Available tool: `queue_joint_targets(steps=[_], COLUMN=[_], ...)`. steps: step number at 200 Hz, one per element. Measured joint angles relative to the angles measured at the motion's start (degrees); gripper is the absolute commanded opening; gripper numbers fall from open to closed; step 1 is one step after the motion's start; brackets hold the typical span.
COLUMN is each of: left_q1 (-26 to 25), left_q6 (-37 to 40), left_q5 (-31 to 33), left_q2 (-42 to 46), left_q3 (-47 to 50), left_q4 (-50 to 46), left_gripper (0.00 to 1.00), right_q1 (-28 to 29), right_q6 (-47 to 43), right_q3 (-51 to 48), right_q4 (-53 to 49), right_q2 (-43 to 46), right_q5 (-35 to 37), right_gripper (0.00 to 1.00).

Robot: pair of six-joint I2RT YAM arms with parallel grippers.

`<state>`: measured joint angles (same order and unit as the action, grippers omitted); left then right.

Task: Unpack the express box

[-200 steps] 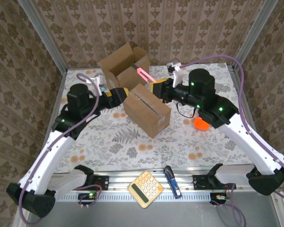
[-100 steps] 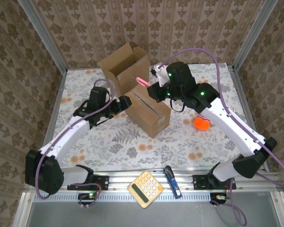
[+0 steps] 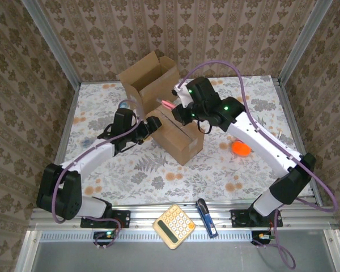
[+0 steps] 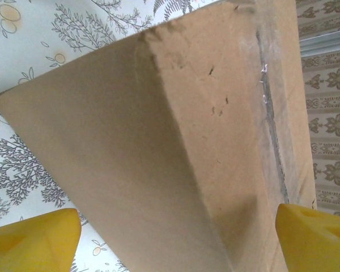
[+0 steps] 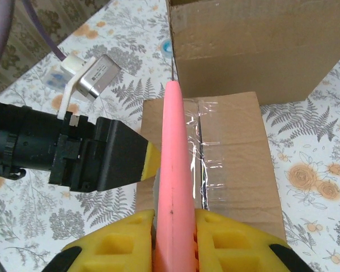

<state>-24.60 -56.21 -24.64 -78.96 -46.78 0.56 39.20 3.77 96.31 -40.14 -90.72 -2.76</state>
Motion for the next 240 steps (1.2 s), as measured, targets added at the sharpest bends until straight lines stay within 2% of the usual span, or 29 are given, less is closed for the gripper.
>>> queue_joint_targets(steps=[52, 151, 240], left_q1=[0.0, 0.3, 0.3], left_q6=[-1.9, -3.4, -3.9], left_q5=[-1.4, -2.6, -2.8], left_q2=[-0.1, -0.1, -0.5], left_q3=[3.0, 8.4, 9.6], left_q4=[4.9, 16.2, 19.3], left_gripper=[0.80, 0.77, 0.76], right_q1=[2.1, 7.1, 7.7], right_q6=[-2.9, -3.8, -3.3], right_q3=[1.7, 6.3, 6.4], right_q4=[-1.0, -4.6, -5.3], right_q2=[-3.7, -10.6, -12.3], right_q5=[5.0, 17.5, 20.2], right_gripper=[0.00, 0.00, 0.00])
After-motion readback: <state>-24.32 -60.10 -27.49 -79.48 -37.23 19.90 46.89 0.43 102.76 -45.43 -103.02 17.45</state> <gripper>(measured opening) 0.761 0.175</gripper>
